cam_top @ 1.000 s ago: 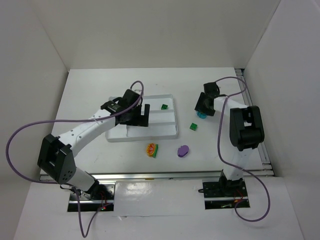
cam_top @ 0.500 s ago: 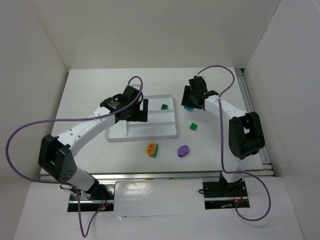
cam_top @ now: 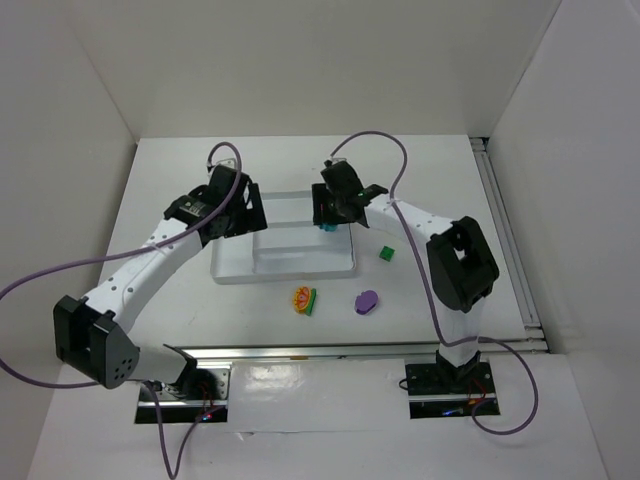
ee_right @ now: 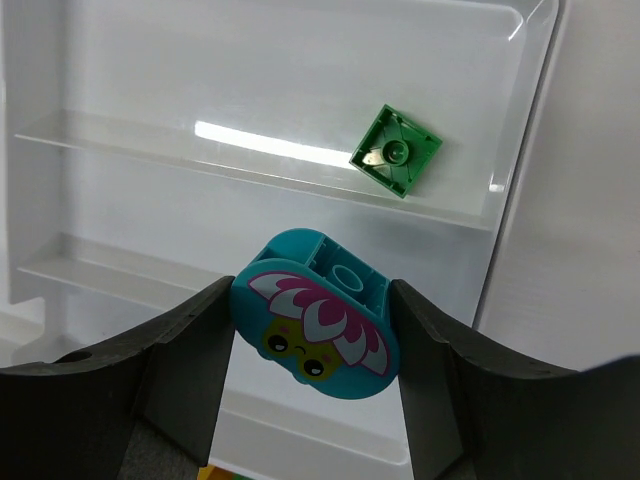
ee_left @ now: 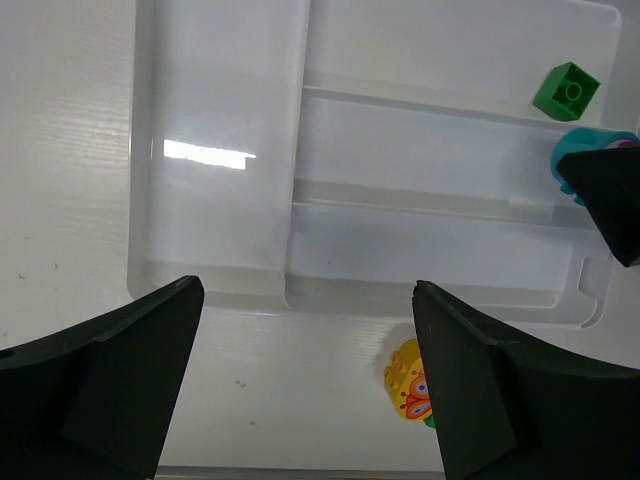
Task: Sort the legos into containers by color
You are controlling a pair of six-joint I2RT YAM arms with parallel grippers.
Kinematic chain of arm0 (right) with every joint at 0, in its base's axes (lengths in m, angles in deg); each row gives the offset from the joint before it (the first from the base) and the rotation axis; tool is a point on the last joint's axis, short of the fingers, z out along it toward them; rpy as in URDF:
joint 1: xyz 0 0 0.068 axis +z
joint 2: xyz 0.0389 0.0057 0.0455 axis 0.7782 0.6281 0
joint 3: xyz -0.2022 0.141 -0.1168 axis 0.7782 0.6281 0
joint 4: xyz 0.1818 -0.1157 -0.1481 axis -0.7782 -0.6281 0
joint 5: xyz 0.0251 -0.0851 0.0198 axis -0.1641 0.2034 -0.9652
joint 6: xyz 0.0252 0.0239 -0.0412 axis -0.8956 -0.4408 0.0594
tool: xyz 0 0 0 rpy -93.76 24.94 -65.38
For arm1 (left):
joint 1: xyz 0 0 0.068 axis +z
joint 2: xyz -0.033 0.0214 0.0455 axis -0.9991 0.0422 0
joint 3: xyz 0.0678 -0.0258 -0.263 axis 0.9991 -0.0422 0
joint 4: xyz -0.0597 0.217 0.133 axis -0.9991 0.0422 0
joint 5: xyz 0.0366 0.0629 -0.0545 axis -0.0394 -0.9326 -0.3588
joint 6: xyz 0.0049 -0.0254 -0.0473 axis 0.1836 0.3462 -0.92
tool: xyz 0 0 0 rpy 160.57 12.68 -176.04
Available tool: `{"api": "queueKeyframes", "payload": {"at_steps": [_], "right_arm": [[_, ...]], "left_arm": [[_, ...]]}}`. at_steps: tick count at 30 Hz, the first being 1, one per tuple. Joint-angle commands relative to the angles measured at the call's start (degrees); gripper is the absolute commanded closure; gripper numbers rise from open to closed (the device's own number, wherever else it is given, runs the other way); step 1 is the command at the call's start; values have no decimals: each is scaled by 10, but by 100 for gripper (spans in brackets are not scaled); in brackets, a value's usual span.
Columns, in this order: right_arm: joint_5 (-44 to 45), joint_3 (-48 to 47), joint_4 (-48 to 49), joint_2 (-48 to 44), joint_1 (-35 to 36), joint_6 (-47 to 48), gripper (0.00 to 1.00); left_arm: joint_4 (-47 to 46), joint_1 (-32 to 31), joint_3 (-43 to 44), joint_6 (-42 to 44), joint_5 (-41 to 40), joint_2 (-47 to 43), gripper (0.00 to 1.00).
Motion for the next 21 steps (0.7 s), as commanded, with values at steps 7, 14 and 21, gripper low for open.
{"api": "queueKeyframes", "payload": {"at_steps": [7, 14, 21], "right_arm": [[6, -50, -23, 15, 13, 20, 13], [113, 12, -43, -105, 13, 14, 12], [149, 220, -145, -282, 6, -81, 10]], "left_arm": [[-3, 6, -3, -10, 10, -3, 2], [-9, 6, 2, 2, 28, 13, 3], [-9, 1, 3, 8, 13, 13, 3]]}}
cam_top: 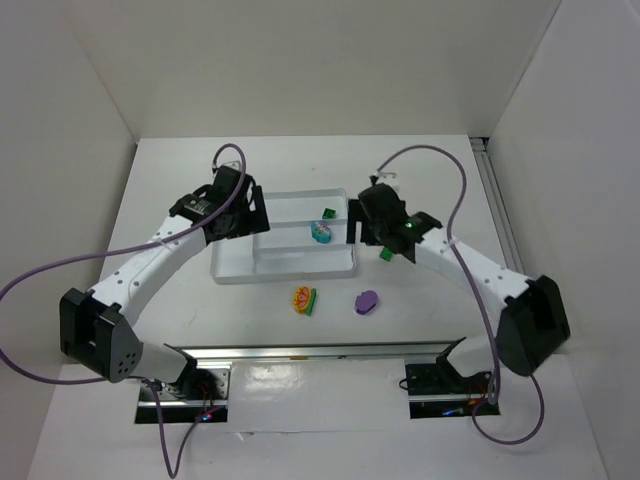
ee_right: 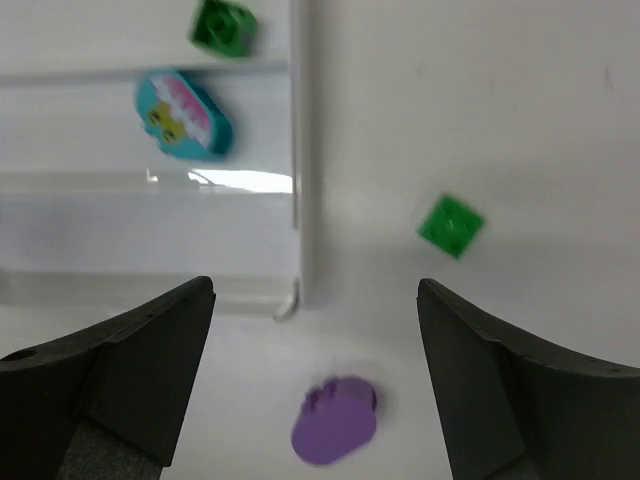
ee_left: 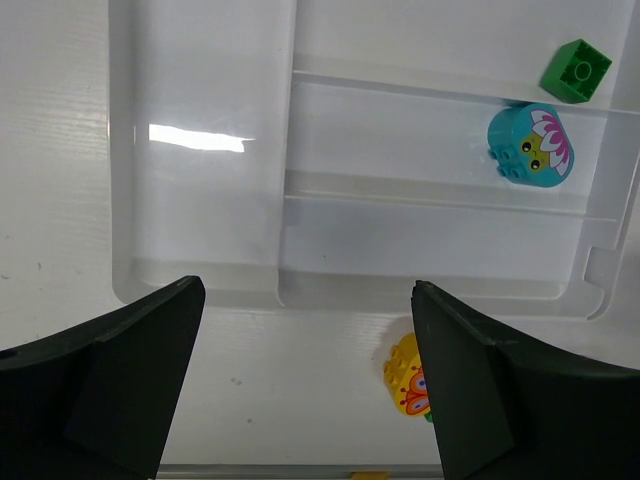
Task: Sort the legos into containers by color
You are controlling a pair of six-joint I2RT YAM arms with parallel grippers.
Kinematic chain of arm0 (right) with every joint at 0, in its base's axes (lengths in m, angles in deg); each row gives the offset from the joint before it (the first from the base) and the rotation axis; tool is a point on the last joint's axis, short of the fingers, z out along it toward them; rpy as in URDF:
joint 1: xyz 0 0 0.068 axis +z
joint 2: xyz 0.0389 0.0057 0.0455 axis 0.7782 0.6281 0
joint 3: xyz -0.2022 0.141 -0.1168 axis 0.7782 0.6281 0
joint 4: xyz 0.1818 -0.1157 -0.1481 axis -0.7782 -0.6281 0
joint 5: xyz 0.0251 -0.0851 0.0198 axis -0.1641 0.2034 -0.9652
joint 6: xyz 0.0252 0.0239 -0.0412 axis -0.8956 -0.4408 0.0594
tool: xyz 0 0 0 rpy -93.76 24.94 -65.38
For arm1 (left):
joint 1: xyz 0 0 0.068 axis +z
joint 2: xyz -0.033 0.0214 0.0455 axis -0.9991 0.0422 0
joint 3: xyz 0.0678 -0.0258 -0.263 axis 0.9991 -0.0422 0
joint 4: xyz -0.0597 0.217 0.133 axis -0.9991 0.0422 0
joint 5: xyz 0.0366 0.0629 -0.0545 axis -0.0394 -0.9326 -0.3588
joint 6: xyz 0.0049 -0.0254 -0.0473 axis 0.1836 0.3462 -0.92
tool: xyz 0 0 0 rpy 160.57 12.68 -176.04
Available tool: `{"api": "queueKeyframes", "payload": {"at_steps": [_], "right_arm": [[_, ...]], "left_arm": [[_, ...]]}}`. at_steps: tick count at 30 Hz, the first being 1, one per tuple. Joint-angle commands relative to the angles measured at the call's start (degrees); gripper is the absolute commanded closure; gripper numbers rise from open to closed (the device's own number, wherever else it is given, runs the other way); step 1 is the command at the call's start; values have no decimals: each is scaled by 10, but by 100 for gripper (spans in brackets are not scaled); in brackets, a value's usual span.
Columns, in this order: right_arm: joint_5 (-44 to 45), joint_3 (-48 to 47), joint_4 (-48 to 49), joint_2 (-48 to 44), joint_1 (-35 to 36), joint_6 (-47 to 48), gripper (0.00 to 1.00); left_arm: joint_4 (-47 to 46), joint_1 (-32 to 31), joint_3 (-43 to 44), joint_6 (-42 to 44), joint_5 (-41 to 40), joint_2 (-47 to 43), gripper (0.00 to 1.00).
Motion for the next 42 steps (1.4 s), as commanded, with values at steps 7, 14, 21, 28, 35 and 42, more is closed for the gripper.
{"api": "queueKeyframes", "payload": {"at_steps": [7, 14, 21, 28, 35, 42], "right_arm": [[-59, 215, -75, -165, 34, -181, 9], [-100, 255, -17, -108, 34, -197, 9], [-114, 267, 23, -64, 44, -197, 12], [-42, 242, -25, -54, 82, -216, 33], [8, 196, -71, -58, 92, -208, 44], [34, 52, -48, -40, 98, -122, 45]], "left_arm": [[-30, -12, -3, 5, 10, -2, 3], [-30, -12, 2, 11, -1, -15, 3], [-30, -12, -3, 16, -6, -22, 3], [-30, -12, -9, 16, -1, -17, 3], [-35, -12, -2, 21, -1, -11, 3], [-35, -12, -46, -4, -33, -21, 3]]}}
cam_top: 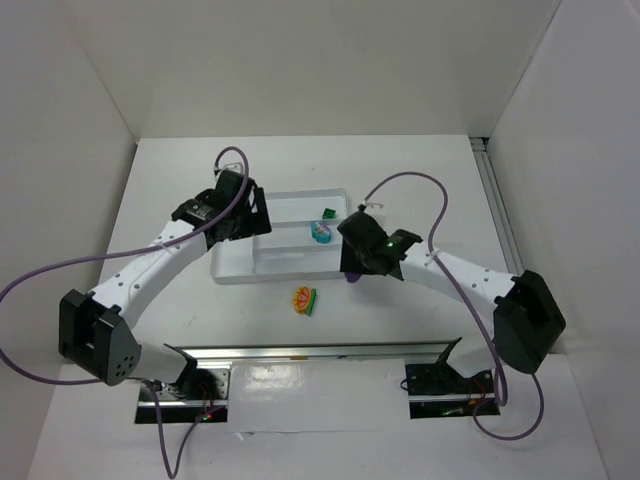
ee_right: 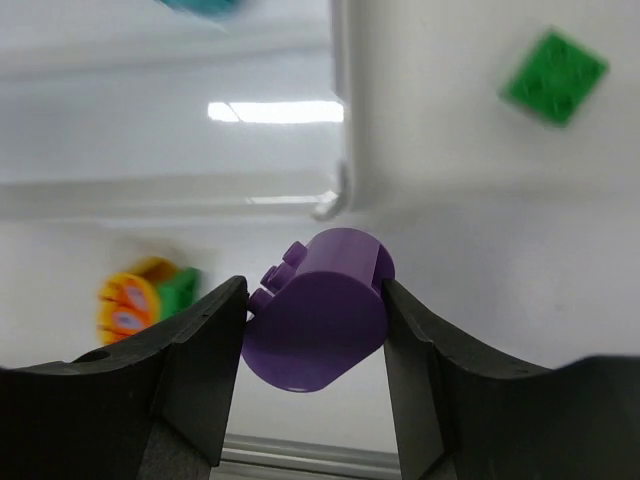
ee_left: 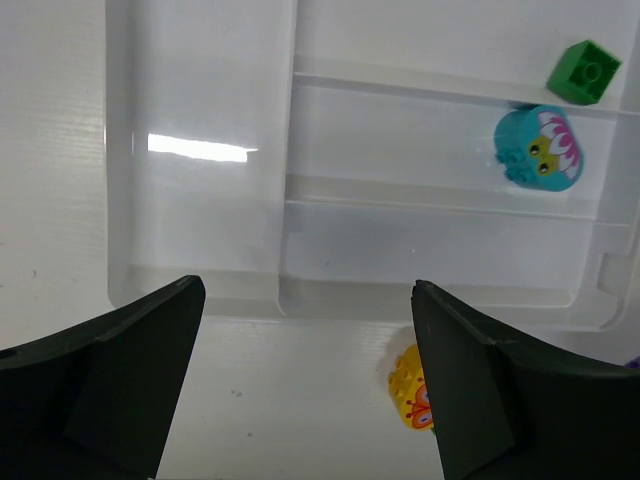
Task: Sort the legos into containers by color
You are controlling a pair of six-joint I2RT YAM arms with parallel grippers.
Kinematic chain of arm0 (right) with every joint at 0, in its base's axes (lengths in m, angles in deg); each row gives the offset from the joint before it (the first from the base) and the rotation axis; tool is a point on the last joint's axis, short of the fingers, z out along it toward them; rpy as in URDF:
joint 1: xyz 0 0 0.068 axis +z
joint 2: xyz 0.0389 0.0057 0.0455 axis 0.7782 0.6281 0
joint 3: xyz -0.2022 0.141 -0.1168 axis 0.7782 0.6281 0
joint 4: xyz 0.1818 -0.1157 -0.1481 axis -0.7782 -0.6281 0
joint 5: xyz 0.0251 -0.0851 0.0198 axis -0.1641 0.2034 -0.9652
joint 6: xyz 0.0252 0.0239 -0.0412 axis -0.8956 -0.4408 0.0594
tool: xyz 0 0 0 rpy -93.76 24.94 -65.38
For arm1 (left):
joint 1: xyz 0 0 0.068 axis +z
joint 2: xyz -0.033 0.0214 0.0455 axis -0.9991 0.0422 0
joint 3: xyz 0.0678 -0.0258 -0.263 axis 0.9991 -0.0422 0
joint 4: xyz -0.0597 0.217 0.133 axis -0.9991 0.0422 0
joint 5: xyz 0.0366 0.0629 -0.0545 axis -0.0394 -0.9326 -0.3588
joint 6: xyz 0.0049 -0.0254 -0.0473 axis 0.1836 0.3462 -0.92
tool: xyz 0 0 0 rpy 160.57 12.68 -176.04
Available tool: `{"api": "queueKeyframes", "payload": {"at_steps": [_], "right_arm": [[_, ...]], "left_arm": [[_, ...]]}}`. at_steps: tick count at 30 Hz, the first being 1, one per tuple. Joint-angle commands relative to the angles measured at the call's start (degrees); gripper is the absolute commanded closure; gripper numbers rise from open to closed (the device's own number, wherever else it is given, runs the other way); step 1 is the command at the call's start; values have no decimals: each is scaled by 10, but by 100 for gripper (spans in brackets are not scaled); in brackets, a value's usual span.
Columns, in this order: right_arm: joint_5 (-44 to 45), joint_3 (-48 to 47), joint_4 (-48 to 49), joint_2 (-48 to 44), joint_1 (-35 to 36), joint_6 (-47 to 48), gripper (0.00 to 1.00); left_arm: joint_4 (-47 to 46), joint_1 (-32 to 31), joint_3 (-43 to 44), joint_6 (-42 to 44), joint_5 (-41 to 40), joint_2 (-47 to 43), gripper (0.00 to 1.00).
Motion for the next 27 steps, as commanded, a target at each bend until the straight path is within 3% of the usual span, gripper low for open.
{"api": "queueKeyframes", "payload": {"at_steps": [1, 6, 12, 13, 14, 17, 18, 21, 26, 27], "right_arm": [[27, -82, 27, 18, 6, 55, 45], [-19, -142, 97, 121, 6, 86, 45], [-53, -174, 132, 181, 12, 97, 45], [-53, -174, 137, 188, 12, 97, 43], [-59, -180, 137, 188, 12, 97, 31], [-59, -181, 142, 178, 12, 97, 10], [-48, -181, 142, 172, 12, 97, 8], [5, -181, 125, 139, 12, 102, 8], [140, -158, 50, 60, -17, 96, 29], [145, -126, 50, 47, -33, 96, 29]], "left_arm": [[-3, -2, -36, -12, -20, -13, 3], [-3, -2, -63, -35, -8, -38, 3], [-3, -2, -69, -47, -6, -64, 4], [-3, -2, -69, -47, -6, -64, 4], [-3, -2, -69, -47, -6, -64, 4], [-3, -2, -69, -47, -6, -59, 4], [-3, -2, -63, -47, -6, -59, 4], [-3, -2, -57, -42, 0, -52, 4], [-3, -2, -50, -24, 0, -40, 4], [-3, -2, -45, -24, 0, -40, 4]]}}
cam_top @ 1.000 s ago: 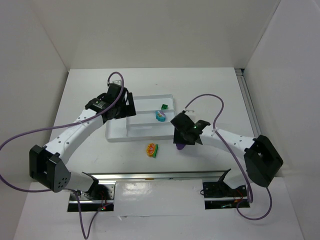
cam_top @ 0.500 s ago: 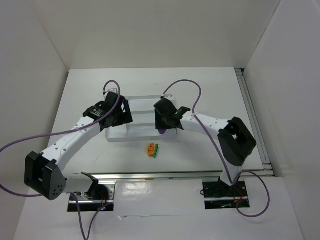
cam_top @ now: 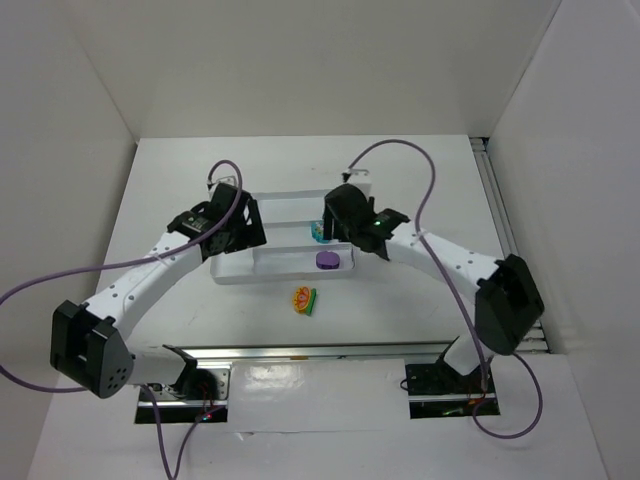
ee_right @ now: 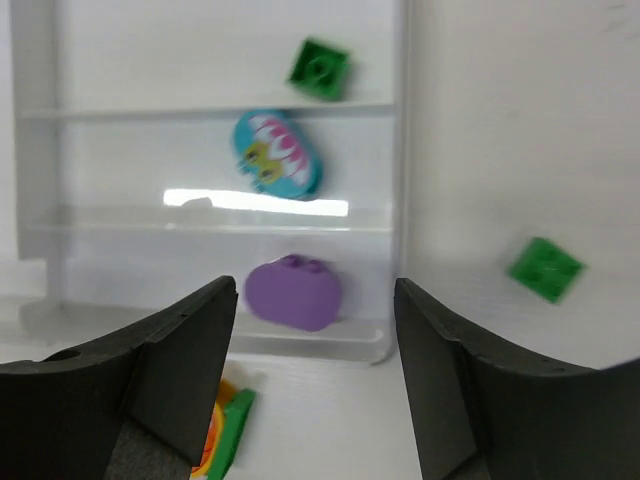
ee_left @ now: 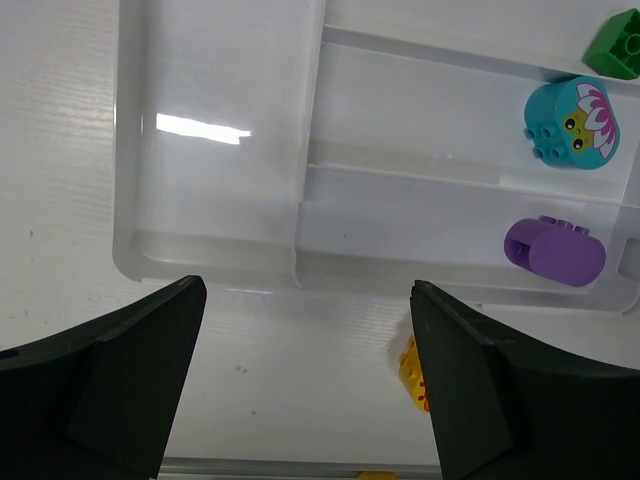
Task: Sort the legos into containers by color
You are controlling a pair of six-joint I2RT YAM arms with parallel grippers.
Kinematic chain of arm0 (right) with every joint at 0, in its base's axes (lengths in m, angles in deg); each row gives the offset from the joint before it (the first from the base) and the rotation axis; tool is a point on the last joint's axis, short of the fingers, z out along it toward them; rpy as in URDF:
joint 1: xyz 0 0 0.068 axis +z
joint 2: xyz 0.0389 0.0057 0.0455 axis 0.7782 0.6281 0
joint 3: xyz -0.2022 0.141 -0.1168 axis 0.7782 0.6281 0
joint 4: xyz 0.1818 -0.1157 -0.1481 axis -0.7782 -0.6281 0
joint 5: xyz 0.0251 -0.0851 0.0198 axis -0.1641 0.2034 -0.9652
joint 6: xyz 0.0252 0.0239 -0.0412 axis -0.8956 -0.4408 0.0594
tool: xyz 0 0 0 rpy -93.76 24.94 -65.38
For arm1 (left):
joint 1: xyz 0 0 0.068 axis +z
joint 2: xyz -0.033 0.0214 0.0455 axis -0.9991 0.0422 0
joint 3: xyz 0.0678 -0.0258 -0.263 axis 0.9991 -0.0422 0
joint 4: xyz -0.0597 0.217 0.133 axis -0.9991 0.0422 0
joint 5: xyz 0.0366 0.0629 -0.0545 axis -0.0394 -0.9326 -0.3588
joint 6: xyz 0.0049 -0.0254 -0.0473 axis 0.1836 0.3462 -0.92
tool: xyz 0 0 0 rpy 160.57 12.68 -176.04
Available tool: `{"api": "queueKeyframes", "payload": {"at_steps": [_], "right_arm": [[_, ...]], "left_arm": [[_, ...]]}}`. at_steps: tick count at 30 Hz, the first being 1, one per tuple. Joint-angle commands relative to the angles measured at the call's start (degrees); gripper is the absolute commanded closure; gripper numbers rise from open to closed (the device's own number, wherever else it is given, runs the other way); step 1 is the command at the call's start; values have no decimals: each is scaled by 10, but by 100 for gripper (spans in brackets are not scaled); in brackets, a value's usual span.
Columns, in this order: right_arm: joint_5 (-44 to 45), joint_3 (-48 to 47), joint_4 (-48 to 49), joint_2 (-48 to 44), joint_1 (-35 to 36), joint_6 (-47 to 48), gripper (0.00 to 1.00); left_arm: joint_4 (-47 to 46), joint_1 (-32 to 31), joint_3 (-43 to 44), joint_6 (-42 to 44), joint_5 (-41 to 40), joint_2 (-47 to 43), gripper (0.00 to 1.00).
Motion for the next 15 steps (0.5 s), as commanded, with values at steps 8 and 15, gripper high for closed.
{"api": "queueKeyframes", "payload": {"at_steps": [8, 15], "right_arm": [[-66, 148, 10, -88, -225, 18, 6], [-108, 148, 55, -23, -245, 23, 6]], "left_arm": [[-16, -7, 24, 25, 13, 26, 4], [-16, -7, 29, 39, 35, 26, 4]]}}
